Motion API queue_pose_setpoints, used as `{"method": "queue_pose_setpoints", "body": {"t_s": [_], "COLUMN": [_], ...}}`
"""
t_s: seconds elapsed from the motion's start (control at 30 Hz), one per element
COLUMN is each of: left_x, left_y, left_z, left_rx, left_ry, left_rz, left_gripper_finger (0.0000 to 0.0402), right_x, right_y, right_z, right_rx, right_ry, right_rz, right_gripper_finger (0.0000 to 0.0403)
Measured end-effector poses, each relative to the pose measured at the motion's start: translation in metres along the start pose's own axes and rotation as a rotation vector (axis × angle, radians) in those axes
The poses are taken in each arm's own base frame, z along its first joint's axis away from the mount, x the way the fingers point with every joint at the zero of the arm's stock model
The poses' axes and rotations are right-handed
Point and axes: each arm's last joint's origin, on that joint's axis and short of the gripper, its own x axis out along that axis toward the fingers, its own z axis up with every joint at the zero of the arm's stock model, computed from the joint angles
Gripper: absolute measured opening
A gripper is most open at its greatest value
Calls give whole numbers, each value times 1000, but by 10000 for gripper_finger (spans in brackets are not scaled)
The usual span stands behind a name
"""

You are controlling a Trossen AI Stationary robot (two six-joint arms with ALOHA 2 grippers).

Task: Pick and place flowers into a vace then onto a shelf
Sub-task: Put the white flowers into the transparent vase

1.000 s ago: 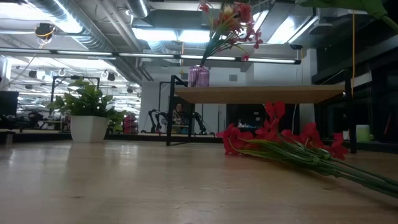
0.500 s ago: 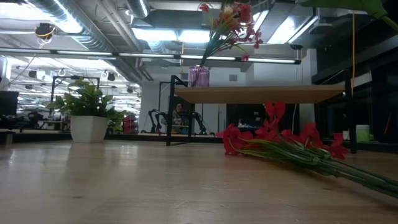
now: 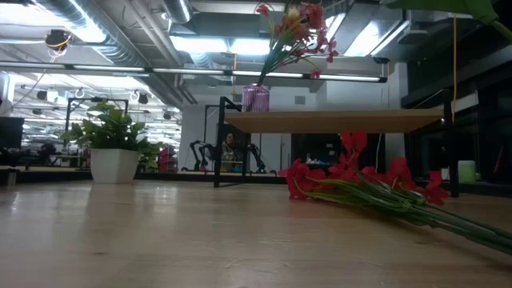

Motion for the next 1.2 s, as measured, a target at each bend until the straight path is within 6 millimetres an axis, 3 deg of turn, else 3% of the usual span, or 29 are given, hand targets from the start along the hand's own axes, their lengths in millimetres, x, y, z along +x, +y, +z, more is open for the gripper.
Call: {"method": "queue_pose_setpoints", "body": {"t_s": [0.2,0.27,0.5,0.9,1.07,1.2], "left_x": [-1,-1,-8,-41,-56,-62], "left_y": [0,0,1,4,11,5], "left_z": [1,1,4,14,4,-12], "left_rx": [-11,-27,-67,-202,-468,-674], "left_ry": [-4,-3,-25,-67,-180,-363], "left_rz": [1,1,9,30,14,-152], "left_gripper_finger": [7,9,36,84,86,72], "right_x": [0,0,0,1,2,3], "right_y": [0,0,0,-4,-12,-16], "right_z": [0,-1,1,8,13,17], "right_rx": [-2,-2,8,-4,-22,-60], "right_ry": [3,6,-7,-74,-105,-139], "right_rz": [-3,-5,2,4,-15,-17], "right_gripper_finger": [24,11,6,3,2,2]}}
